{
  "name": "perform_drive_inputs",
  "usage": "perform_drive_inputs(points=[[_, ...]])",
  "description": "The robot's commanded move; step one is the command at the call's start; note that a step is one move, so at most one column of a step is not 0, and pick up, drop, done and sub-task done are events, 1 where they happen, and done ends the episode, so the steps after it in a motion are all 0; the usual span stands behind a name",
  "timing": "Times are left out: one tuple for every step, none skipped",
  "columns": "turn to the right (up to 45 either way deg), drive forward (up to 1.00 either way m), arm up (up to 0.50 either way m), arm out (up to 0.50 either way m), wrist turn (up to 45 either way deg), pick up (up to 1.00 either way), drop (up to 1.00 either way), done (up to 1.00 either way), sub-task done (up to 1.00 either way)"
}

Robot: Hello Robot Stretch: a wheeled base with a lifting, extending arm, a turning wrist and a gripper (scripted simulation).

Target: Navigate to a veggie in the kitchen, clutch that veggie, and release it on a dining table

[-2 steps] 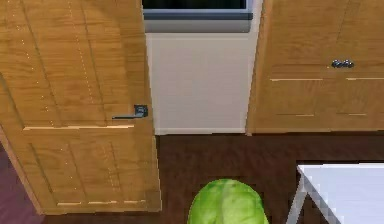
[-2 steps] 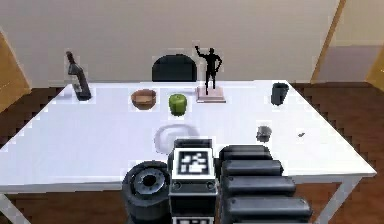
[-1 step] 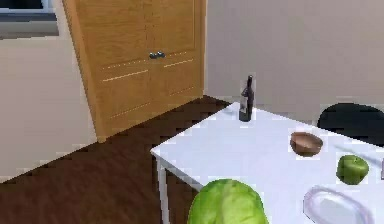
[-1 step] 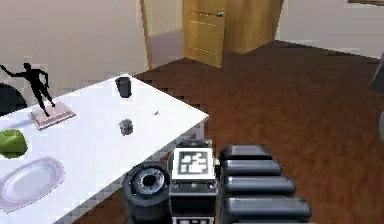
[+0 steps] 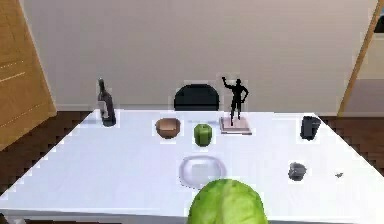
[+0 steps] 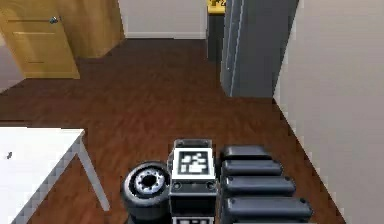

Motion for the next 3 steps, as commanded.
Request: perform_drive_inputs(points=[[-45.0, 0.0, 0.0, 0.0, 0.0, 0.0, 0.0, 0.0, 0.0], [-24.0, 0.0, 0.0, 0.0, 0.0, 0.0, 0.0, 0.0, 0.0], [0.0, 0.0, 0.0, 0.48, 0.0, 0.0, 0.0, 0.0, 0.0]])
